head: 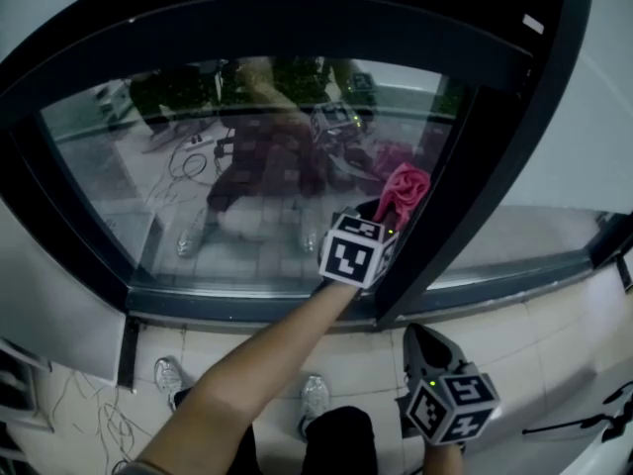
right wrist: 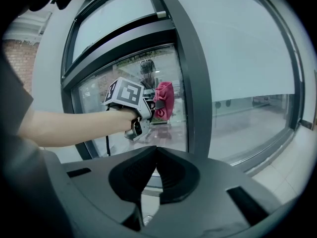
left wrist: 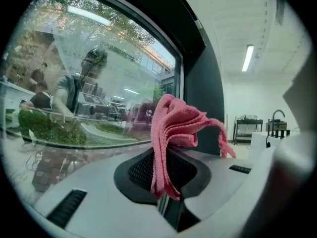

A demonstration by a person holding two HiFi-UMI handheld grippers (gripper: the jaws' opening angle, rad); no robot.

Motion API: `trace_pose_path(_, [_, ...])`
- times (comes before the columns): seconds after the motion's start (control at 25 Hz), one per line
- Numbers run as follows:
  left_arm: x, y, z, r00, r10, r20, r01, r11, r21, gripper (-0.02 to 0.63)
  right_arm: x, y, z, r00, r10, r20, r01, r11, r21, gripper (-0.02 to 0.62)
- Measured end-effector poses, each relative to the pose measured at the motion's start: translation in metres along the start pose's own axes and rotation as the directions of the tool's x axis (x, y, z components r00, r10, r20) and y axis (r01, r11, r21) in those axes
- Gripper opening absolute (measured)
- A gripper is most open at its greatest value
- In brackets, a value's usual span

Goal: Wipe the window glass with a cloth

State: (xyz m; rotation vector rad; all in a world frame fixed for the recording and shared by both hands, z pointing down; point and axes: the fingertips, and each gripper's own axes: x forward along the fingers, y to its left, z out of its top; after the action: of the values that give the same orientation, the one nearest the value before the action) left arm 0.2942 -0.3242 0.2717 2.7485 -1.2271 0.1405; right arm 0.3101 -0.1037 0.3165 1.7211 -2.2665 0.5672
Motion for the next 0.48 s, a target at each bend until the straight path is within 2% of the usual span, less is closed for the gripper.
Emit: trace_pose_path(0.48, [-0.052, 0.059, -0.005, 0.997, 0.076, 0.014, -0.075, 0.997, -0.018, 0.052, 0.02, 0.047, 0.009, 0.999, 0.046, -0.008, -0.047, 0.998, -0.041, -0.008])
